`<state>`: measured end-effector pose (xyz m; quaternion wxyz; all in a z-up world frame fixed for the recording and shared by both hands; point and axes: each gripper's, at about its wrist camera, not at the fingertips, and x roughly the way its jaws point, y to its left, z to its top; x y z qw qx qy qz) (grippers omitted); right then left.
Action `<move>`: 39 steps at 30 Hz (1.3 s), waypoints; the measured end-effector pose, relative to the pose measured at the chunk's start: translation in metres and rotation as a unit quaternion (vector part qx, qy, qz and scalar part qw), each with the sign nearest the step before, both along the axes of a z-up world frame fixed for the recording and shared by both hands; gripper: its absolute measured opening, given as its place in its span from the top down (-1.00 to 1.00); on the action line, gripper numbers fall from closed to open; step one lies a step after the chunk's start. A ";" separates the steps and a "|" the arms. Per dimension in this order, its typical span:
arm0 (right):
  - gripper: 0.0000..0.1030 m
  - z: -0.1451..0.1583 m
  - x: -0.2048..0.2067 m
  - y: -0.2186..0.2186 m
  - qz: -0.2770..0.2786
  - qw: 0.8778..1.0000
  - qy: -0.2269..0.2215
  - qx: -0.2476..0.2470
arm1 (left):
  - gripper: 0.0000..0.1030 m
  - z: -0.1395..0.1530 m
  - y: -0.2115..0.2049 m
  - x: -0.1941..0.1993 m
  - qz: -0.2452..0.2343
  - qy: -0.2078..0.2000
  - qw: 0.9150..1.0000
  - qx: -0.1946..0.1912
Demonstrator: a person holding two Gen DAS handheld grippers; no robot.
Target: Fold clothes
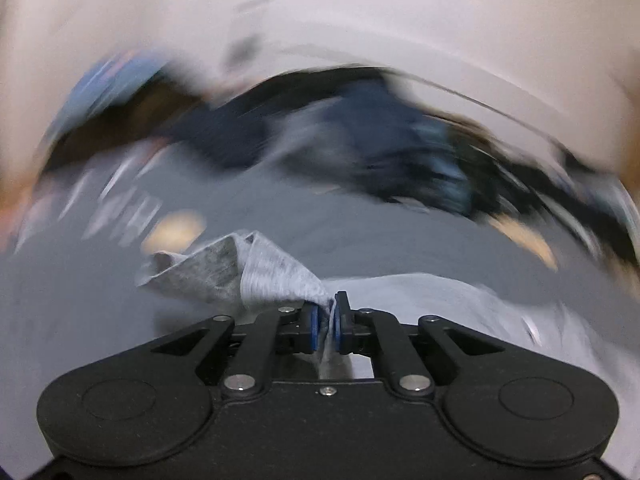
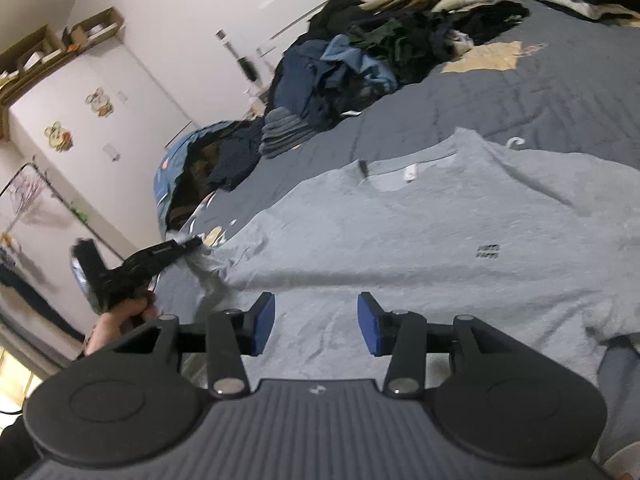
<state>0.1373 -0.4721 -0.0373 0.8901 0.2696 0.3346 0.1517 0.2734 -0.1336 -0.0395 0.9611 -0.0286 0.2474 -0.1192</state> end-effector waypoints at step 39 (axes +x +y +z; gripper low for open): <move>0.07 0.005 0.235 0.148 0.095 0.974 -0.025 -0.206 | 0.51 -0.085 -0.064 -0.090 -0.222 -0.114 0.902 0.352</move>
